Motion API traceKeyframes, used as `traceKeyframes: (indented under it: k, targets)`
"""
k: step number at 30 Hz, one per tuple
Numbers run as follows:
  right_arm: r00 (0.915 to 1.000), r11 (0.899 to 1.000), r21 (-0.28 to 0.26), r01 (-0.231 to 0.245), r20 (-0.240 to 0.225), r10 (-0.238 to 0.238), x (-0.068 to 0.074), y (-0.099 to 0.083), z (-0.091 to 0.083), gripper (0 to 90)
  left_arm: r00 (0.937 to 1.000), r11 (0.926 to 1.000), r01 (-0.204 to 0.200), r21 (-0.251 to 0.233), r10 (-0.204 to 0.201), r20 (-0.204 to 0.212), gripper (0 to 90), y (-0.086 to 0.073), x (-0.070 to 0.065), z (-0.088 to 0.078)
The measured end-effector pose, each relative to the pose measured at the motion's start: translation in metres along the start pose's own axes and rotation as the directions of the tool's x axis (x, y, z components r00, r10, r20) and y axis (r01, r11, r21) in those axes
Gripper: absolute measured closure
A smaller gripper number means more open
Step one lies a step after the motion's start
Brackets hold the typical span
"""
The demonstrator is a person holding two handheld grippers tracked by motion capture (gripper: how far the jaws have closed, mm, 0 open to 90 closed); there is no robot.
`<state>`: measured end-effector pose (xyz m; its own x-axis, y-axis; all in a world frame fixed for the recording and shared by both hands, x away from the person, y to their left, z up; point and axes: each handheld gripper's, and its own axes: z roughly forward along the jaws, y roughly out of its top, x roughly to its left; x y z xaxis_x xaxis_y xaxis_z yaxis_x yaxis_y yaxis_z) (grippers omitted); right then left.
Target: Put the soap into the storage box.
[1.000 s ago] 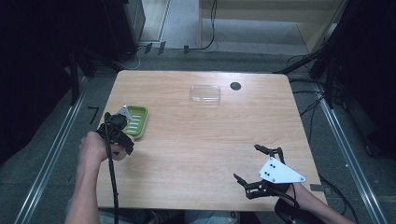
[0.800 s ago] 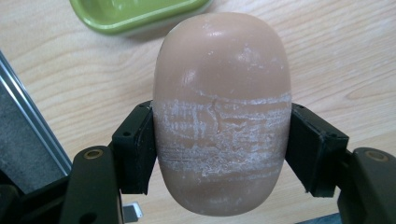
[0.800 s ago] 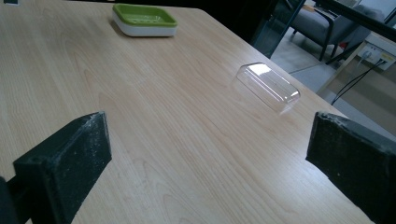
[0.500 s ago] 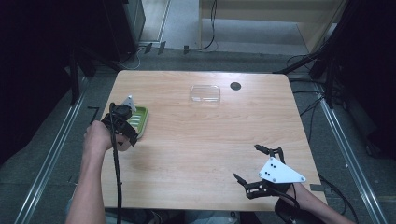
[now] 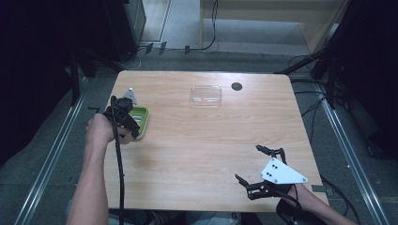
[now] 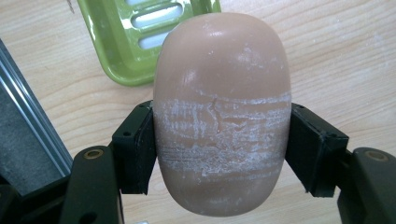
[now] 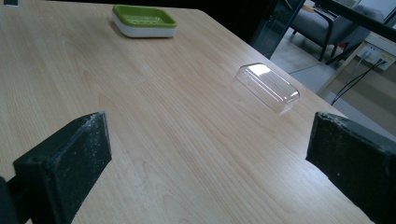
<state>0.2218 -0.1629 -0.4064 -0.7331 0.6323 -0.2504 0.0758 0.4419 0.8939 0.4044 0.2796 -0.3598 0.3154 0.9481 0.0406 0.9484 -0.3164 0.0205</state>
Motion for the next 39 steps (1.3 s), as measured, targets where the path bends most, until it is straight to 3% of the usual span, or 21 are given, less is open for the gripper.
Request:
traceKeyframes:
  k: [8, 39]
  targets:
    - [1.0, 1.0, 0.0, 0.002, -0.001, -0.002, 0.0, 0.0, 0.0, 0.0, 1.0, 0.9999, 0.004, -0.014, -0.004, -0.008, 33.4, 0.006, 0.002, -0.003]
    - [1.0, 1.0, -0.002, -0.001, -0.004, 0.001, 0.0, 0.0, 0.0, 0.0, 0.9982, 0.9981, 0.059, -0.017, -0.059, 0.011, 33.4, 0.025, 0.023, 0.016]
